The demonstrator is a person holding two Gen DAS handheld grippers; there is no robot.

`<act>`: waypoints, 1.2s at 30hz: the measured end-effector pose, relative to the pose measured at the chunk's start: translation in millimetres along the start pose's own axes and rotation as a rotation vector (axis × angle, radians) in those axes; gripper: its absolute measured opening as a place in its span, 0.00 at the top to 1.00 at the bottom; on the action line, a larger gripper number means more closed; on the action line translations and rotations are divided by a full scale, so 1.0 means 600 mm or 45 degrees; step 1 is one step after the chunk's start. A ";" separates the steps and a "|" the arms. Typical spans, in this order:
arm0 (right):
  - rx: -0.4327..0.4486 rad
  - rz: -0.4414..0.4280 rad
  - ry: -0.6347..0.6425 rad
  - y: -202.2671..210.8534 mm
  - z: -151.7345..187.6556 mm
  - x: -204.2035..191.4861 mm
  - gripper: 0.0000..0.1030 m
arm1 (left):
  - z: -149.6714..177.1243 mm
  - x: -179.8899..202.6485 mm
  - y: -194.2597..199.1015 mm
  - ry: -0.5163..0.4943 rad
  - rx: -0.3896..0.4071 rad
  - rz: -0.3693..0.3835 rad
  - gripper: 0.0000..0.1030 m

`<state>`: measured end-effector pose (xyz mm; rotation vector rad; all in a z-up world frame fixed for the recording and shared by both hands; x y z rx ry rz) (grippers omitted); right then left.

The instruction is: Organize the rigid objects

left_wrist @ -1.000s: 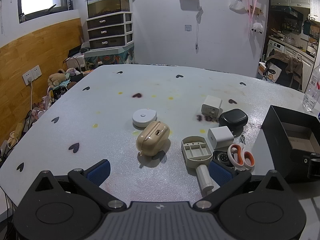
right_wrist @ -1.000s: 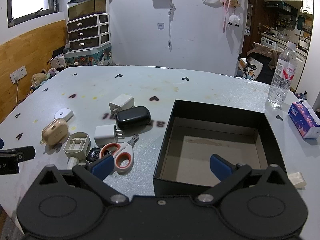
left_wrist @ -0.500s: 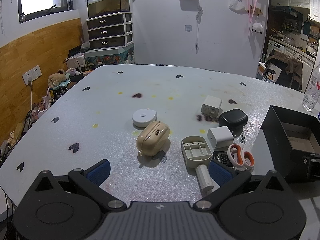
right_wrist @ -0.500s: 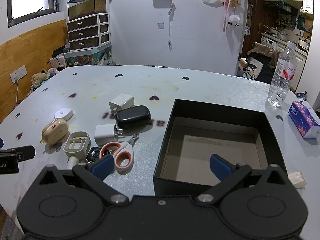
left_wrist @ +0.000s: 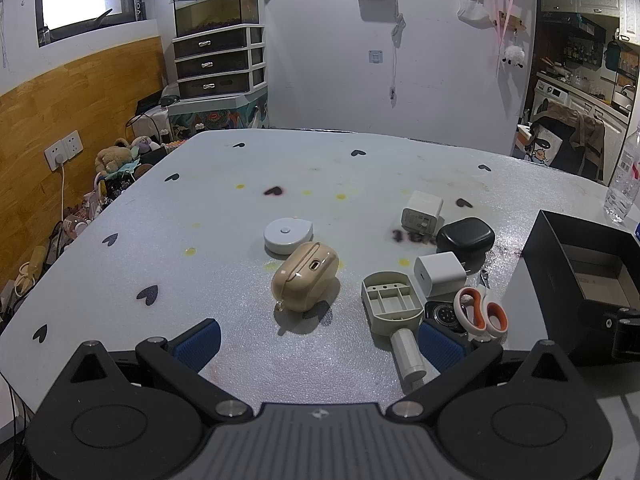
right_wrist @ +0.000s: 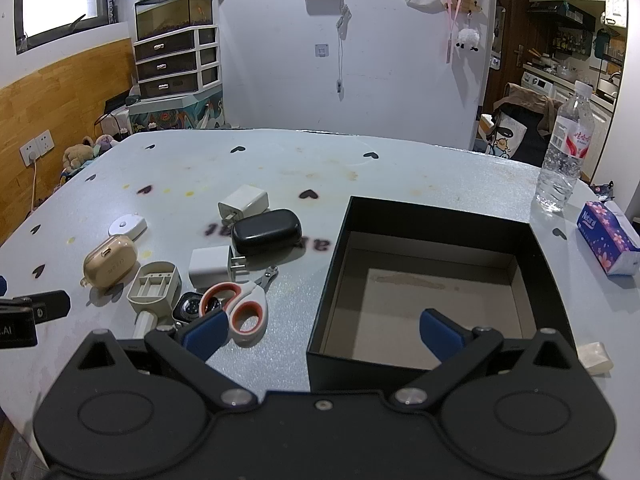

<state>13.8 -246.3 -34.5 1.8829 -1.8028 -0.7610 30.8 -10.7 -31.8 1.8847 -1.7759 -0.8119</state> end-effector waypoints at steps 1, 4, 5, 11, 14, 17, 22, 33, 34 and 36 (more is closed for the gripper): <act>0.000 0.000 0.000 0.000 0.000 0.000 0.00 | 0.000 -0.001 0.000 0.000 0.001 0.000 0.00; 0.000 0.000 0.001 0.000 0.000 -0.001 0.00 | 0.000 -0.001 0.000 0.000 0.000 0.001 0.00; 0.000 0.000 0.000 0.000 0.000 -0.001 0.00 | 0.000 -0.001 0.000 0.000 0.000 0.000 0.00; 0.001 -0.001 -0.001 0.000 -0.001 -0.001 0.00 | 0.000 -0.001 0.001 0.000 0.003 -0.001 0.00; 0.018 0.002 -0.005 0.007 -0.002 0.006 0.00 | -0.004 -0.001 0.004 0.001 0.022 -0.005 0.00; 0.043 0.007 -0.018 0.017 -0.006 0.013 0.00 | -0.008 0.001 0.009 -0.001 0.048 -0.010 0.00; 0.107 0.046 -0.076 0.040 -0.021 0.046 0.00 | -0.018 0.000 0.014 -0.003 0.090 0.007 0.00; 0.226 0.285 -0.282 0.080 -0.029 0.187 0.00 | -0.027 0.007 -0.001 0.007 0.107 0.020 0.00; 0.229 0.310 -0.305 0.081 -0.025 0.200 0.00 | -0.026 0.008 -0.003 0.003 0.102 0.019 0.00; 0.232 0.328 -0.359 0.081 -0.018 0.230 0.00 | -0.024 0.012 -0.010 0.000 0.093 0.013 0.00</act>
Point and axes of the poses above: each gripper's, at about its wrist camera, not at the fingertips, and y roughly against the way its jaws point, x to its right, z to its underside, the point moved 4 cm from there along -y, roughly the way its jaws point, and after that the axes turned 6 degrees about -z, right-handed, at the moved point
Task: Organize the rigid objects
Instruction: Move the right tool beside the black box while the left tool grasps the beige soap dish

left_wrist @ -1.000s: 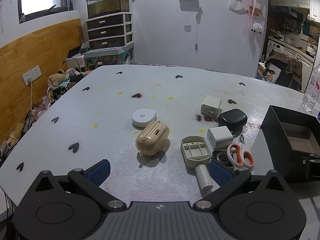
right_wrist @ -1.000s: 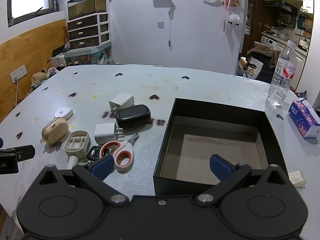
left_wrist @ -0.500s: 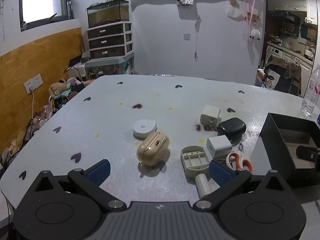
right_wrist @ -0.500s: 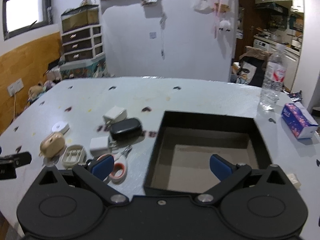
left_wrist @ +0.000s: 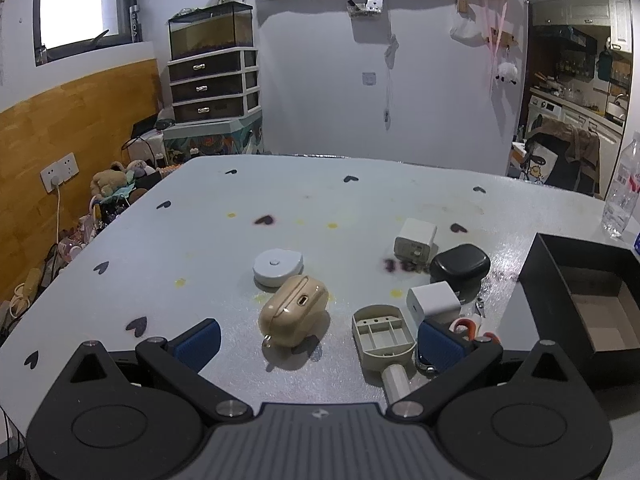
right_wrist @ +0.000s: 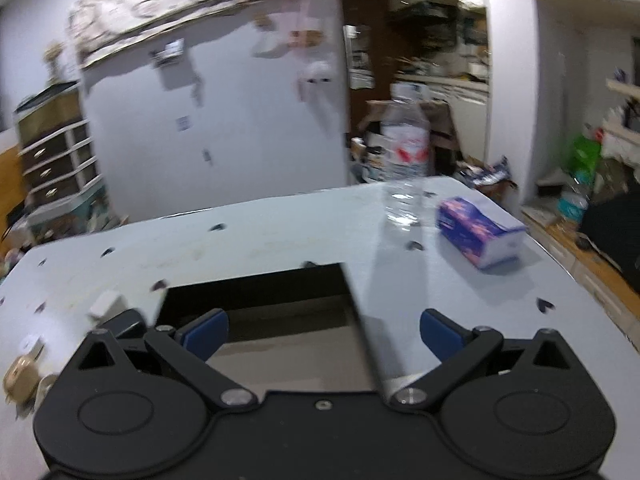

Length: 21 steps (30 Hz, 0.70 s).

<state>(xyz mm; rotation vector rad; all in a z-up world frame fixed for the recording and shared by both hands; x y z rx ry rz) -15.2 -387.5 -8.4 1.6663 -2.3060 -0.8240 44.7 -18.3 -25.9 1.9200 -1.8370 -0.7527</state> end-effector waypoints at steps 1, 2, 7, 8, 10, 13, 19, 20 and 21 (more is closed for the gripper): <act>-0.006 0.000 -0.024 -0.003 0.000 0.014 0.00 | 0.001 0.001 -0.002 0.000 -0.003 -0.001 0.00; -0.015 0.003 -0.050 -0.007 0.001 0.030 0.00 | 0.002 0.002 -0.005 -0.001 -0.005 0.000 0.00; -0.056 0.033 -0.065 -0.028 0.017 0.066 0.00 | 0.007 0.011 -0.016 -0.011 -0.009 0.052 0.00; -0.069 0.013 -0.072 -0.034 0.022 0.071 0.00 | 0.009 0.012 -0.020 -0.014 -0.017 0.062 0.00; -0.108 -0.024 -0.087 -0.043 0.031 0.075 0.00 | 0.012 0.015 -0.028 -0.018 -0.045 0.056 0.00; -0.157 -0.041 -0.071 -0.055 0.043 0.073 0.07 | 0.018 0.018 -0.043 -0.008 -0.091 0.051 0.00; -0.236 -0.047 -0.026 -0.081 0.054 0.066 0.38 | 0.027 0.017 -0.067 0.022 -0.162 0.074 0.00; -0.251 -0.047 -0.024 -0.085 0.056 0.067 0.45 | 0.027 0.017 -0.071 0.027 -0.173 0.068 0.00; -0.265 -0.050 -0.024 -0.088 0.057 0.067 0.48 | 0.027 0.017 -0.074 0.035 -0.181 0.063 0.00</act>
Point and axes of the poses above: each gripper's, at about its wrist camera, not at the fingertips, and y roughly against the way its jaws point, x to its right, z to its underside, the point moved 4 cm from there along -y, roughly the way its jaws point, and after that the axes turned 6 degrees about -z, right-handed, at the moved point
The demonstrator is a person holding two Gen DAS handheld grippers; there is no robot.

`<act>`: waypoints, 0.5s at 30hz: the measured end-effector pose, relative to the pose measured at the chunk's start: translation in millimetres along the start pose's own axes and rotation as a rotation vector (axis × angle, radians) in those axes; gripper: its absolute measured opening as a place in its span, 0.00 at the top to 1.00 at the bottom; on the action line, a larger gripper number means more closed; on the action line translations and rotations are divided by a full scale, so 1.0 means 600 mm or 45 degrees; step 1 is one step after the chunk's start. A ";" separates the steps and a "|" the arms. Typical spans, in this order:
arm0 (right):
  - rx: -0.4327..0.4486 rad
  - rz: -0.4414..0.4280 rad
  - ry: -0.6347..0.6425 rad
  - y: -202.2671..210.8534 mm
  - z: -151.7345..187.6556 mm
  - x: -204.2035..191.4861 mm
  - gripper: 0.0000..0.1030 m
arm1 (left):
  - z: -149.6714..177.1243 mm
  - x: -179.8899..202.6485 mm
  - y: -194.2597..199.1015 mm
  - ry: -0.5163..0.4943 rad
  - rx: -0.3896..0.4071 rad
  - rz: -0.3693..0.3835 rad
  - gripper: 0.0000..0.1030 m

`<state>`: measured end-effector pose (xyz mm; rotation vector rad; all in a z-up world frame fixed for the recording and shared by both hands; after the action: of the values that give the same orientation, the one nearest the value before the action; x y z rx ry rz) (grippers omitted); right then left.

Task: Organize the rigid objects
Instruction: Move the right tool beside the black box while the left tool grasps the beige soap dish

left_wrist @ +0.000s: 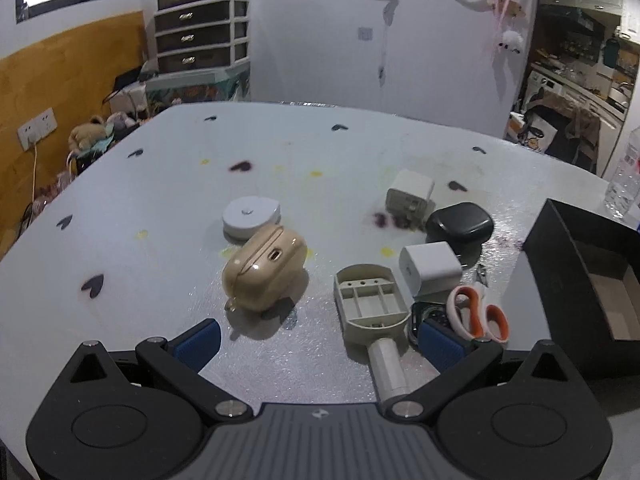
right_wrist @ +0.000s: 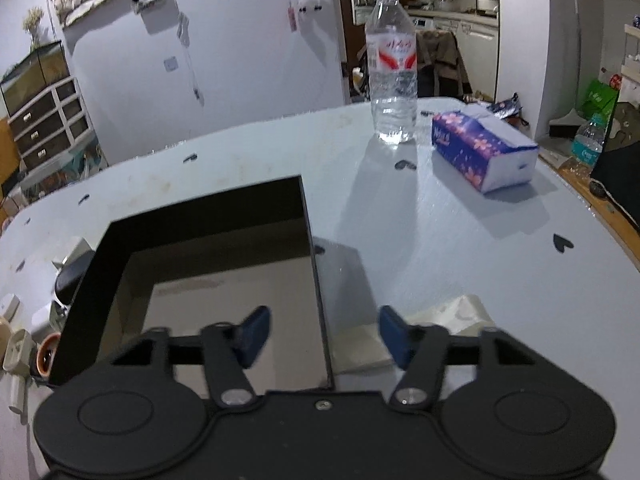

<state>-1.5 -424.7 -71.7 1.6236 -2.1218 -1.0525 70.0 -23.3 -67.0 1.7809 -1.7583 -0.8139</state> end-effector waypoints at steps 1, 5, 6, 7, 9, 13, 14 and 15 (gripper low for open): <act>-0.011 -0.005 -0.002 -0.003 0.000 0.000 0.52 | -0.001 0.000 -0.002 0.006 -0.005 -0.001 0.00; -0.033 -0.016 0.013 -0.012 0.002 0.002 0.71 | -0.004 0.007 -0.014 -0.006 -0.029 0.010 0.00; -0.035 -0.017 0.020 -0.013 0.002 0.000 0.74 | -0.004 0.010 -0.017 -0.007 -0.032 0.024 0.00; -0.037 -0.016 0.029 -0.014 0.002 -0.002 0.79 | -0.005 0.013 -0.020 -0.009 -0.034 0.047 0.00; -0.042 -0.008 0.052 -0.016 0.003 -0.007 0.85 | -0.007 0.020 -0.027 -0.016 -0.044 0.065 0.03; -0.038 0.030 0.090 -0.016 0.003 -0.009 0.89 | -0.012 0.029 -0.047 -0.007 -0.075 0.073 0.11; -0.038 0.033 0.093 -0.016 0.004 -0.007 0.91 | -0.012 0.031 -0.053 -0.005 -0.079 0.070 0.14; -0.038 0.033 0.093 -0.016 0.004 -0.006 0.91 | -0.013 0.033 -0.058 -0.005 -0.086 0.067 0.18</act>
<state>5.1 -421.7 -79.1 1.5920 -2.0650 -0.9961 99.4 -42.5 -88.2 1.6836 -1.7520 -0.8451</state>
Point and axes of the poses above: each gripper's, at about its wrist camera, not at the fingertips, and y roughly against the way its jaws point, x to its right, z to its underside, the point moved 4 cm from there along -y, roughly the way its jaws point, and after that the axes turned 6 degrees about -z, right-handed, at the moved point
